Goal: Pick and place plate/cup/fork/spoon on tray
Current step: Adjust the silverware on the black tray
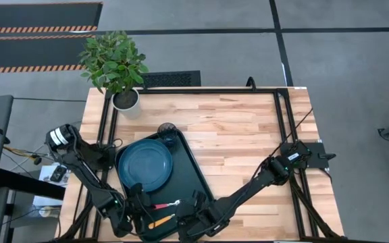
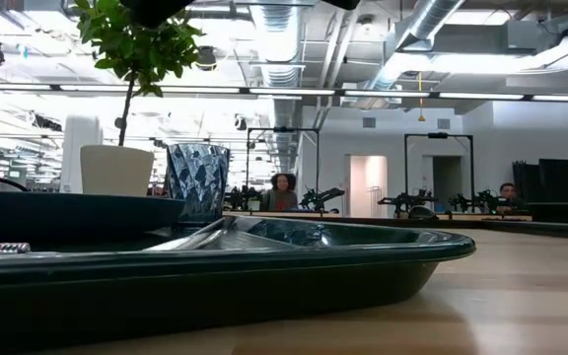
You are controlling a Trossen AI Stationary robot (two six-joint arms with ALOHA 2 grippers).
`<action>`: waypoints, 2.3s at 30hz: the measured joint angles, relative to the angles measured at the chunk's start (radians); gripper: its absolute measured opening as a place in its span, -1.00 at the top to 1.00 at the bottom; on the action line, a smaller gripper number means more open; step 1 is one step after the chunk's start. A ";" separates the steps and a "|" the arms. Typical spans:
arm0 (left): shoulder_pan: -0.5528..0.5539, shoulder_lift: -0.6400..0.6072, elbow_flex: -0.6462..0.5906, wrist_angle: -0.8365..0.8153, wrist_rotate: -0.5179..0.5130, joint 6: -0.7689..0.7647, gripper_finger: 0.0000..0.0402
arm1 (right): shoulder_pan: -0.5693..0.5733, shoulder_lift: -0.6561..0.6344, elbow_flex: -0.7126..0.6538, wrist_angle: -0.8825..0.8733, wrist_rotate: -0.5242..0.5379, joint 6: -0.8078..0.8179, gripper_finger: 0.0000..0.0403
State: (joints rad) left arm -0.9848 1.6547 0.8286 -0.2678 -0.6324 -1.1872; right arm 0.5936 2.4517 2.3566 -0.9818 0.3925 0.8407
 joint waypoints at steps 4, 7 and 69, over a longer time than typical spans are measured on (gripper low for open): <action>0.000 0.026 0.002 -0.021 0.008 -0.056 1.00 | 0.002 0.006 -0.001 -0.002 -0.001 0.015 0.96; 0.000 0.050 0.002 -0.039 0.031 -0.110 1.00 | 0.004 0.006 -0.001 0.001 0.000 0.016 0.96; -0.008 0.099 0.125 -0.281 0.228 -0.291 1.00 | 0.007 0.007 -0.001 0.003 0.002 0.000 0.96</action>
State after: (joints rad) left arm -0.9932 1.7535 0.9531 -0.5484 -0.4044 -1.4784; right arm 0.6010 2.4584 2.3558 -0.9787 0.3946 0.8405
